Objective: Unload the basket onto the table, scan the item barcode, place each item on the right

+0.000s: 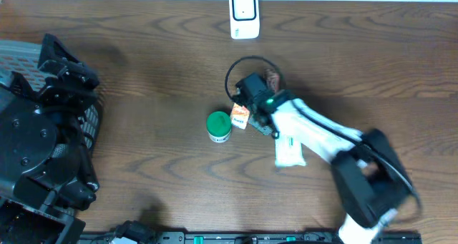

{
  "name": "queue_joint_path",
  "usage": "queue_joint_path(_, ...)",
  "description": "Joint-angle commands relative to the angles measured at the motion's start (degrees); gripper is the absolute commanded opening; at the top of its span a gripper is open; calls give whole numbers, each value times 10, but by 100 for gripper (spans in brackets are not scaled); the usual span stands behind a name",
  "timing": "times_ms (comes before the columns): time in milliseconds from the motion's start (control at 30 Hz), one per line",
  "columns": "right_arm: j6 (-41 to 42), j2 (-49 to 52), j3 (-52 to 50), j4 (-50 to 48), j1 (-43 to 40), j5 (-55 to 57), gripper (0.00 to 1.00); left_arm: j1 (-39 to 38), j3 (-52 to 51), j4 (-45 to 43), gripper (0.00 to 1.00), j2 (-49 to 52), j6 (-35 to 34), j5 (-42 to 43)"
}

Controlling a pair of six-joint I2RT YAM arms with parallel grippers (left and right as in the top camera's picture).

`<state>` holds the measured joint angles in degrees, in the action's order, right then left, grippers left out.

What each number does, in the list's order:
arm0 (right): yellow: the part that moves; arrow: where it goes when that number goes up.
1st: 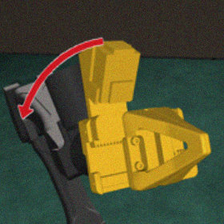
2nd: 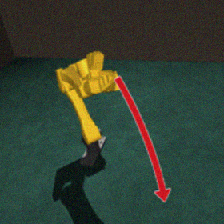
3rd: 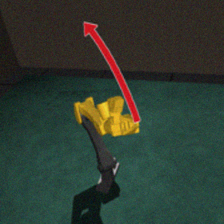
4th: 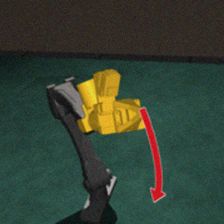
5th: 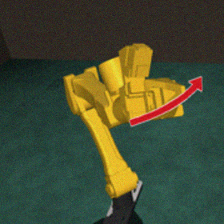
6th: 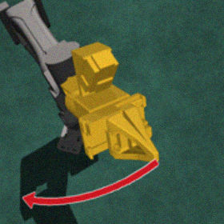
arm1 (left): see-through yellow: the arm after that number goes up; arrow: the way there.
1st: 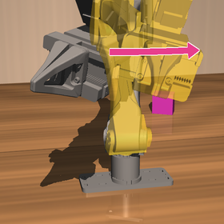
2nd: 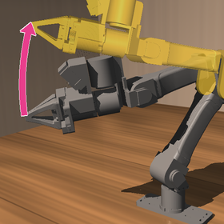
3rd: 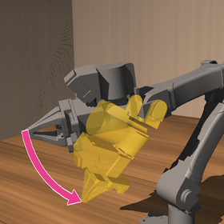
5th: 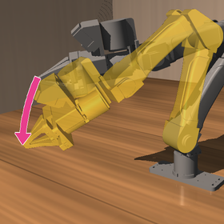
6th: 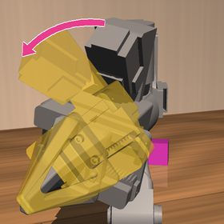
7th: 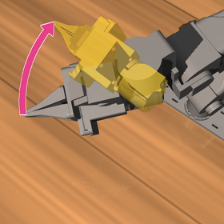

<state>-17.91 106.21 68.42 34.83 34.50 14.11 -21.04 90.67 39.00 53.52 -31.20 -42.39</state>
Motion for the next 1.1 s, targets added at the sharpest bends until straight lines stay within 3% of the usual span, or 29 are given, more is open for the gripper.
queue_joint_path(0, 69, -105, 2, 18, -43, -279, 1, 2, 2, -1, 80, 1, 10, -12)
queue_joint_path(233, 125, -151, 1, 34, -138, -514, 1, 2, 2, -1, 80, 1, 10, -12)
queue_joint_path(400, 151, -98, 1, 33, -204, -583, 1, 2, 2, -1, 80, 1, 10, -12)
queue_joint_path(600, 126, -17, 1, 12, -251, -672, 1, 2, 2, -1, 80, 1, 10, -12)
queue_joint_path(700, 111, 0, 1, 24, -276, -653, 1, 2, 2, -1, 80, 2, 10, -12)
queue_joint_path(933, 136, 1, 1, 98, -372, -477, 1, 2, 2, -1, 80, 5, 10, -12)
queue_joint_path(1067, 148, 2, 1, 99, -409, -450, 1, 2, 2, -1, 80, 8, 10, -12)
